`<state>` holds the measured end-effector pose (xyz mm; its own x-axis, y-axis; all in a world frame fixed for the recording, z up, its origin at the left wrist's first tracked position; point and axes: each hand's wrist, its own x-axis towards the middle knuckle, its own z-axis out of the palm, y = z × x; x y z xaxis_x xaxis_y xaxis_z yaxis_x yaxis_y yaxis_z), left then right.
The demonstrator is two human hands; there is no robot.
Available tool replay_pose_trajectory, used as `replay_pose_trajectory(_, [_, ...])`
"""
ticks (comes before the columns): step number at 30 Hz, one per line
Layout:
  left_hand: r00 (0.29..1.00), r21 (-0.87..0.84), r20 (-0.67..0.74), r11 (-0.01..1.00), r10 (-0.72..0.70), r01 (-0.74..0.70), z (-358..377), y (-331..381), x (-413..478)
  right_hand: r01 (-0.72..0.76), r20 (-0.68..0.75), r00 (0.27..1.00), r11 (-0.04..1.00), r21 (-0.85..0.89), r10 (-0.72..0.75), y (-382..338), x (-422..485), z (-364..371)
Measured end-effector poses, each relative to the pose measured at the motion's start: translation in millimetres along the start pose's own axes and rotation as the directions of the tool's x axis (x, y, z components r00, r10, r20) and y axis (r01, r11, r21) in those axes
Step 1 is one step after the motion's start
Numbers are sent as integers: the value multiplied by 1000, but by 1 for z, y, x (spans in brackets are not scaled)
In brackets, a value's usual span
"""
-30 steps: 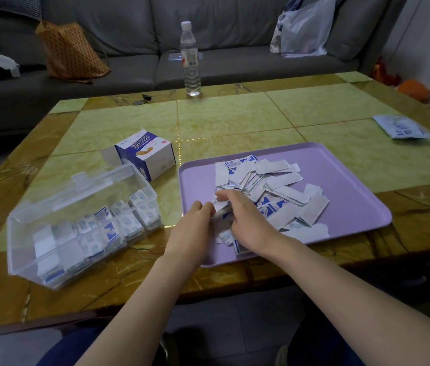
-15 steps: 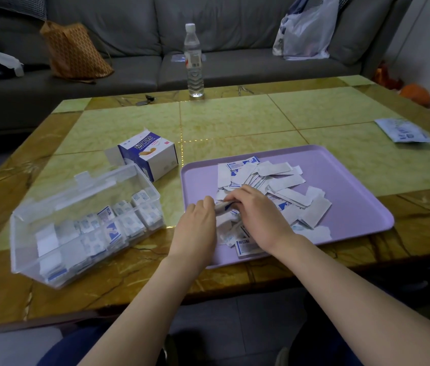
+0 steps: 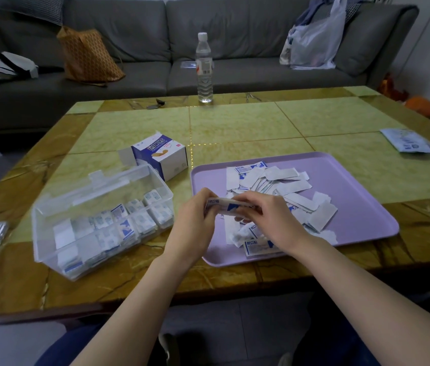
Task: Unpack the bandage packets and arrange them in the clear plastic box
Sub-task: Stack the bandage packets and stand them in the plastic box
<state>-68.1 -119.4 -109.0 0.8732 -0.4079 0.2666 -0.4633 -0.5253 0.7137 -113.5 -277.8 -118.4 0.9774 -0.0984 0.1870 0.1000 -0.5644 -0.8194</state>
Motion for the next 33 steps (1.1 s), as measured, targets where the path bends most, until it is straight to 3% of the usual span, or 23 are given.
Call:
replay_pose_trajectory(7, [988,-273,-141,962,-65,24,-23,8,-6,25,-67,998,973,228,-10,-20,-6,12])
replay_pose_trajectory(11, [973,-168,-230,986,-30,-9,-34,4,-11,43,-80,997,970,240,-24,-31,-4,23])
replay_pose_trajectory(21, [938,-144,-342,983,56,-111,-81,-12,-25,242,-91,964,967,-83,-249,-86,10,48])
replay_pose_trajectory(29, [892,-85,-452,994,24,-70,-128,-46,-39,174,122,978,985,-2,-172,-138,36,87])
replay_pose_trajectory(33, [871,49,-490,996,-37,69,-152,-70,-50,141,183,974,989,-41,-131,-150,58,109])
